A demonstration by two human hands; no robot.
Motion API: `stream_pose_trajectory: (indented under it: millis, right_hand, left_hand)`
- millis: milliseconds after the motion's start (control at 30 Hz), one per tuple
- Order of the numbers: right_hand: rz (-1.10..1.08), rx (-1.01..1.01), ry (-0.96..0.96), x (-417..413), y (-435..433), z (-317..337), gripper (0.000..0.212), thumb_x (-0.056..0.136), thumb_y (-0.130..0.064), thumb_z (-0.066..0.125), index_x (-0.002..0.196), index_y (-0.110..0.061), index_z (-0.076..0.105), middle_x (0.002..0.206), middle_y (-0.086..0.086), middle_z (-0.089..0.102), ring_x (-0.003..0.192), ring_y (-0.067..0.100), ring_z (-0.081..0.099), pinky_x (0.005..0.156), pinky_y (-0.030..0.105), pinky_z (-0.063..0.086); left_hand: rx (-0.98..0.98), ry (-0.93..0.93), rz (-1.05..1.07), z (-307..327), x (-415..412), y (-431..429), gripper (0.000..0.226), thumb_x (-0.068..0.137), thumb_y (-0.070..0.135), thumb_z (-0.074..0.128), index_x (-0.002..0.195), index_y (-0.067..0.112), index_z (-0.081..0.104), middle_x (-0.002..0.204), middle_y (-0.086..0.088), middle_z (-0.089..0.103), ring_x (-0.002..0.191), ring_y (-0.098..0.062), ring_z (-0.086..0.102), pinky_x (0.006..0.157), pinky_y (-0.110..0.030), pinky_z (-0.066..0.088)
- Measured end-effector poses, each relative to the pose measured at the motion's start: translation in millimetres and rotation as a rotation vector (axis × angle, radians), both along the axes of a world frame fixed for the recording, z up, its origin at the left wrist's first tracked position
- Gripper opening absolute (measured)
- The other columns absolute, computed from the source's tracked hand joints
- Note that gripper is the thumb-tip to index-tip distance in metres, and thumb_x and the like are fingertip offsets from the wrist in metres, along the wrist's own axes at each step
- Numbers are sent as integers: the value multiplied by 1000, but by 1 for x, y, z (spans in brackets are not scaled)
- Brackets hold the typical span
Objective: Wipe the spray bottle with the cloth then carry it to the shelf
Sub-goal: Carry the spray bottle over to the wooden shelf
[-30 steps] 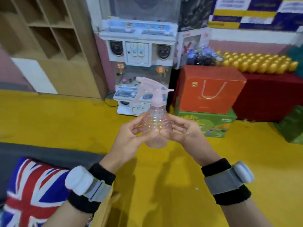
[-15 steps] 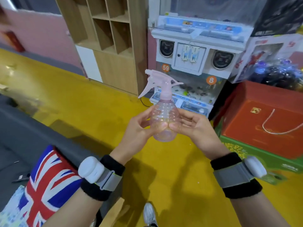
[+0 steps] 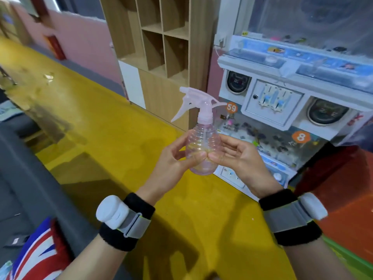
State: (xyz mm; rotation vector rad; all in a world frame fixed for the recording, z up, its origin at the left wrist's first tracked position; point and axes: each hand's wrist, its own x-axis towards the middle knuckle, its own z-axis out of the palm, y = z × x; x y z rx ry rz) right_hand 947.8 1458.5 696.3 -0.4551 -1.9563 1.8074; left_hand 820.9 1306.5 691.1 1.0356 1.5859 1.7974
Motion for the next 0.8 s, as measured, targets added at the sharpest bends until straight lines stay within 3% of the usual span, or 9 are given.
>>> stream_pose_trajectory:
  millis: [133,300,533,633,800]
  right_hand:
    - [49,-15,20,-50,50,-3,65,68,-22,84,131,-16,67,123,-6,77,115,11,72,97,27,57]
    - [147,-2,46,-137,135,0,60,74,-18,82,131,-11,67,126,3,76,118,16,72,95,27,57]
    - [260,50,53,-247,227,12,62,73,-21,83,131,-8,68,125,4,76,117,16,72,100,30,56]
    - [285,47,50,-298,254,12,63,72,-21,82,131,-7,67,124,5,77,117,18,72,99,31,57]
    - [328,1,29,-394,284,7,58,71,-19,82,126,-14,69,121,-3,78,114,14,73,98,28,57]
  left_hand:
    - [-6,-1,42,-3,-43,45,51,85,24,75,134,34,62,128,16,72,116,-14,70,94,-26,54]
    - [-6,19,123,-1,-114,120,46,94,13,71,136,29,62,129,11,73,111,-15,71,90,-24,53]
    - [10,32,248,9,-206,202,49,90,16,72,137,19,61,128,5,73,109,-15,70,90,-24,52]
    - [16,26,293,12,-247,226,48,87,16,72,134,23,62,122,13,74,107,-12,70,88,-22,52]
    - [9,8,335,8,-331,252,45,90,17,72,132,29,64,126,9,73,108,-13,70,89,-24,53]
